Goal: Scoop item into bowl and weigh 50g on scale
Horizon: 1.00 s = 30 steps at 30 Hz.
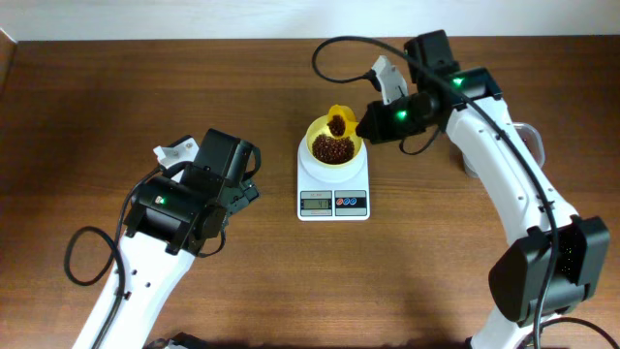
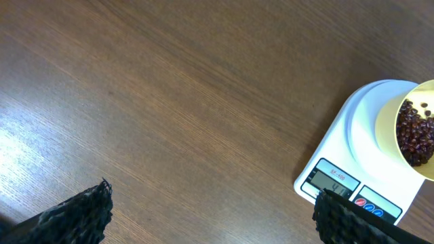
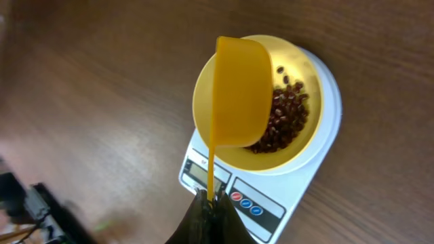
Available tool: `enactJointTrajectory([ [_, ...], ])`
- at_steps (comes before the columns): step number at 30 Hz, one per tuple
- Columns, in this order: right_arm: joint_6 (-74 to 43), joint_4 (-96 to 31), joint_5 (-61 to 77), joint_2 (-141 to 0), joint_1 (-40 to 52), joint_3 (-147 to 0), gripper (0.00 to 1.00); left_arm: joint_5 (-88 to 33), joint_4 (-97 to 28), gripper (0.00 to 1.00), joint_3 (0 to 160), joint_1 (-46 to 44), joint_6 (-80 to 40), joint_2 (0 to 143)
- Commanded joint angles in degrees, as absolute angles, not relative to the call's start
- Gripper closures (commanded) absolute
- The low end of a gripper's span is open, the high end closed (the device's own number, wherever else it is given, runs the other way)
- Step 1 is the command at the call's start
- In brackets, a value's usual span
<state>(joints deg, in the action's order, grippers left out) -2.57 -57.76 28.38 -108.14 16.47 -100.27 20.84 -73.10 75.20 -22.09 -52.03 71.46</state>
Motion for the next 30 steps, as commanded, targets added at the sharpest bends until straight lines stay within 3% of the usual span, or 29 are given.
enactJointTrajectory([
  [1, -1.76, -58.50, 20.47, -106.00, 18.61, -101.93, 0.96, 21.37, -73.17, 0.01, 75.31, -21.85, -51.96, 70.78],
  [30, -1.74, -59.18, 20.08, -105.56, 18.81, -101.95, 0.96, 21.39, -73.17, 0.01, 75.31, -21.85, -51.96, 70.78],
])
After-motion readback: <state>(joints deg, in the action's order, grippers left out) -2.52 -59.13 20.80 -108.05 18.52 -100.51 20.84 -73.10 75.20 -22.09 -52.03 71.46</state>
